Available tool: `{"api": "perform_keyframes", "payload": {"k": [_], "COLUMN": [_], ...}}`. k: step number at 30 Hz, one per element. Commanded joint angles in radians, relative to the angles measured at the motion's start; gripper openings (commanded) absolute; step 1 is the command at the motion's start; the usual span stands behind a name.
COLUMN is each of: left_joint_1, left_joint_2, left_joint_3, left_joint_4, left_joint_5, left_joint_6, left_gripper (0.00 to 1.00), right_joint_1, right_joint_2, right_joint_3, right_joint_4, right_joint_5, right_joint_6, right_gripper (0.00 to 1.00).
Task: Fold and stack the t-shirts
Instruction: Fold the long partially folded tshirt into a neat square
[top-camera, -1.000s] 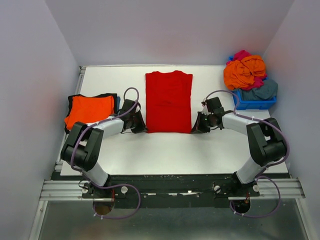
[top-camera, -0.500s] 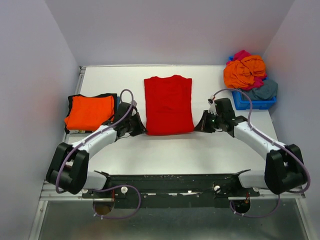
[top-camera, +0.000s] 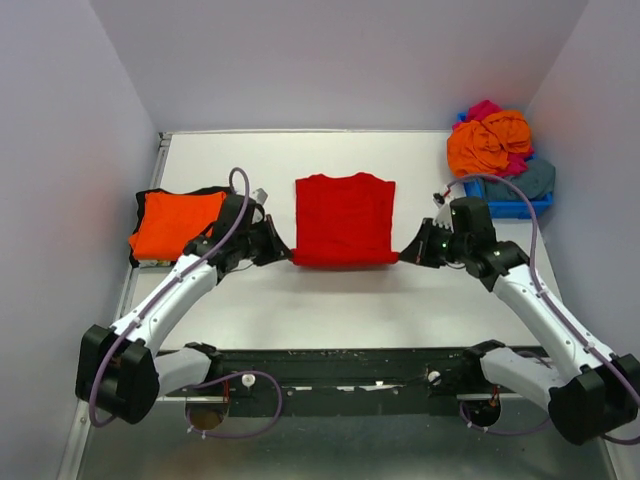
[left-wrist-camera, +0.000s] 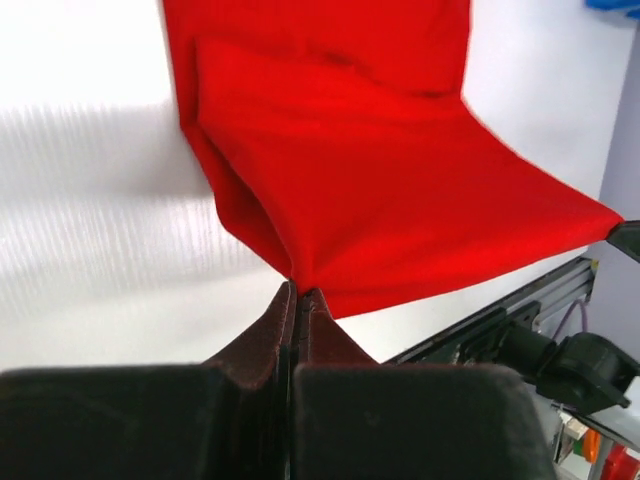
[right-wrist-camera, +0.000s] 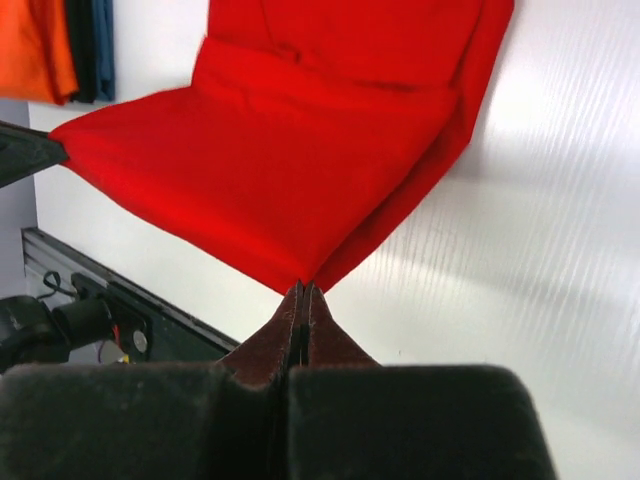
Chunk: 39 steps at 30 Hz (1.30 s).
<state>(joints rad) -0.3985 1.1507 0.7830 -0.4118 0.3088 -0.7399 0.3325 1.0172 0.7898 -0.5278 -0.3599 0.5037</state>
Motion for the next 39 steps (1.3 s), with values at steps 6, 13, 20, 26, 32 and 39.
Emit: {"api": "perform_keyframes", "payload": {"k": [6, 13, 20, 26, 32, 39], "left_joint_1": [0.090, 0.153, 0.179, 0.185, 0.187, 0.202], "left_joint_2": [0.251, 0.548, 0.779, 0.964, 1.127, 1.305], "left_joint_3": [0.292, 0.559, 0.784, 0.976, 1.182, 1.311], "left_joint_4": [0.039, 0.039, 0.051, 0.045, 0.025, 0.148], "left_joint_5": [-0.029, -0.054, -0.051, 0.007, 0.038, 0.085], "left_joint_6": [-0.004, 0.001, -0.016, -0.041, -0.055, -0.136], "left_gripper": [0.00, 0.00, 0.00, 0.00, 0.00, 0.07], "right_joint_1": [-0.049, -0.128, -0.158, -0.204, -0.236, -0.256], "right_joint_2": [0.286, 0.610, 0.822, 0.968, 1.133, 1.388], "right_joint_3": [0.316, 0.557, 0.736, 0.890, 1.066, 1.365], "right_joint_4": [-0.051, -0.061, -0.061, -0.077, -0.103, -0.120], "right_joint_5": [0.124, 0.070, 0.071, 0.059, 0.032, -0.016], "right_joint_6": [-0.030, -0.050, -0.040, -0.033, -0.024, 0.010], "right_gripper": [0.01, 0.01, 0.01, 0.01, 0.01, 0.01]}}
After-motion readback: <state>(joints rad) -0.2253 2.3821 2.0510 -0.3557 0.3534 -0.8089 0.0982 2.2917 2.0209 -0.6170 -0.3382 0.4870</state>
